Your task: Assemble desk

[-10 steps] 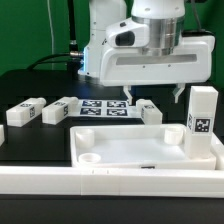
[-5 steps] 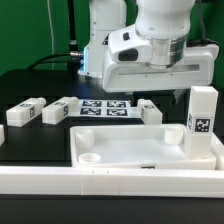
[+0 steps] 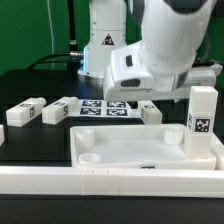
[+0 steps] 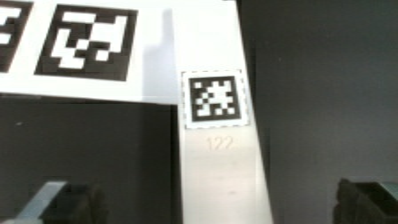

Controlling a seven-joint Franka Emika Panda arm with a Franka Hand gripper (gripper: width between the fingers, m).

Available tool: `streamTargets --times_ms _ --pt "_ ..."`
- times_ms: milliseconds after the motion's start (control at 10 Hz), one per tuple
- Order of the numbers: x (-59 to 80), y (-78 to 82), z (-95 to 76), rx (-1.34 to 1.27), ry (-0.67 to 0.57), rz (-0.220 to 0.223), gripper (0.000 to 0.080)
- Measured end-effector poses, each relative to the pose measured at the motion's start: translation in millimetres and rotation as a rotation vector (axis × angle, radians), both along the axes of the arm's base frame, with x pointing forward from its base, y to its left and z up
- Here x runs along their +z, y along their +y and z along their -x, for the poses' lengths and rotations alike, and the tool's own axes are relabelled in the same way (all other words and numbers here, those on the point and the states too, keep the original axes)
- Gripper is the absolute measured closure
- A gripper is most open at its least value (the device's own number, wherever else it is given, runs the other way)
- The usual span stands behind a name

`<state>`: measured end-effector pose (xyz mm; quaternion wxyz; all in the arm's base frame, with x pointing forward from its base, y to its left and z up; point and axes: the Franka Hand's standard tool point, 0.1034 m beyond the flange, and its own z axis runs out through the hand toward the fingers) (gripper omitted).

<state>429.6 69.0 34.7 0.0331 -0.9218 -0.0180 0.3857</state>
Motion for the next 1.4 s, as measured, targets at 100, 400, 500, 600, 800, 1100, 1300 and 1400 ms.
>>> streamTargets --times_ms 100,400,500,600,800,1100,1300,1400 --pt "-2.6 -0.1 2.5 0.002 0.048 0.0 0.0151" --pt "-6.9 -4.0 7.3 0.001 0.21 -0.002 0.0151" --pt "-7.5 -4.2 5.7 0.0 0.2 -0.002 0.0151" --pt "-7.6 -4.2 5.9 0.0 0.2 -0.002 0.0151" --pt "-9.0 -5.0 6.2 -0.002 0.198 -0.002 0.0151" --pt "-14.7 -5.2 7.6 -0.004 0.199 0.0 0.0151" --pt "-20.2 -6.8 8.4 -0.006 0.199 0.002 0.0151" --pt "-21.8 -7.6 8.7 -0.008 0.199 0.003 0.0151"
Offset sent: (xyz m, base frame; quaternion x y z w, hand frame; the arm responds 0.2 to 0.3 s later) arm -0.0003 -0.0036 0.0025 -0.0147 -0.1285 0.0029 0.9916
